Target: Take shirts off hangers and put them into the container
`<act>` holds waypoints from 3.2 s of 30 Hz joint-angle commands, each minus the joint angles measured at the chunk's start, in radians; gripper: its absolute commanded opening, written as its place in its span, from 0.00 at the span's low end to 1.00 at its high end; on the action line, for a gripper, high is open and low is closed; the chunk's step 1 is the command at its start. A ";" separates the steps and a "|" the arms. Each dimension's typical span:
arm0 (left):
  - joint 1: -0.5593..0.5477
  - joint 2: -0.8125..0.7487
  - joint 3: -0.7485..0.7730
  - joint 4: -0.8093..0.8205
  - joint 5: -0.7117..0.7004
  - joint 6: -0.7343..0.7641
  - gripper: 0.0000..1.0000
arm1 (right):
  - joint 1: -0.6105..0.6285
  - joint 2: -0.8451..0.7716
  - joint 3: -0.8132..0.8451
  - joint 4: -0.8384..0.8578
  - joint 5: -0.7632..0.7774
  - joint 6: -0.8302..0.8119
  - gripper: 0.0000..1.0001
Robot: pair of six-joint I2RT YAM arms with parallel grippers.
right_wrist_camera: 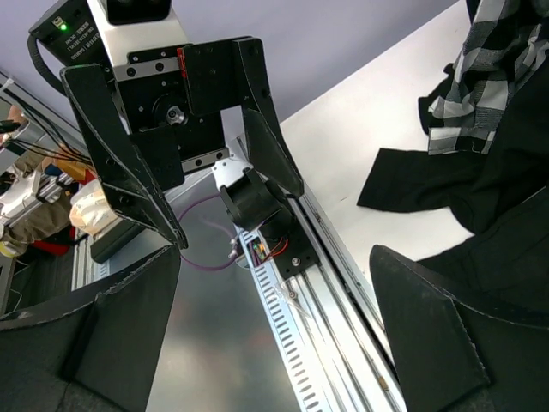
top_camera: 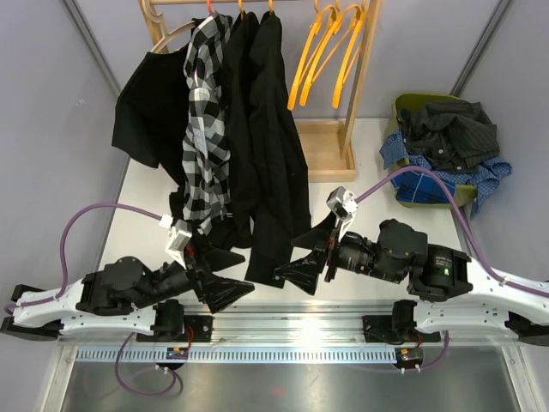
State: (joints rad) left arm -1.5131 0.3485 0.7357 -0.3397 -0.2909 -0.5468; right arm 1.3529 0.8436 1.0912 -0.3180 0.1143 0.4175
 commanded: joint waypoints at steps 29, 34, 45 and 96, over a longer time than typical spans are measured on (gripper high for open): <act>-0.006 -0.057 -0.050 0.045 0.036 -0.018 0.99 | -0.208 0.842 1.012 0.190 0.892 -0.761 0.99; -0.006 -0.077 -0.076 0.060 0.065 -0.042 0.99 | -0.291 0.943 1.093 0.231 0.837 -0.780 0.99; -0.006 -0.111 -0.105 0.067 0.078 -0.061 0.99 | -0.471 1.097 1.314 -0.025 0.612 -0.530 0.94; -0.006 -0.112 -0.154 0.107 0.098 -0.087 0.99 | -0.534 1.126 1.372 -0.136 0.409 -0.392 0.63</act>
State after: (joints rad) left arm -1.5131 0.2398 0.5793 -0.2798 -0.2169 -0.6292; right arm 0.8394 1.9457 2.4058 -0.4469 0.4896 0.0162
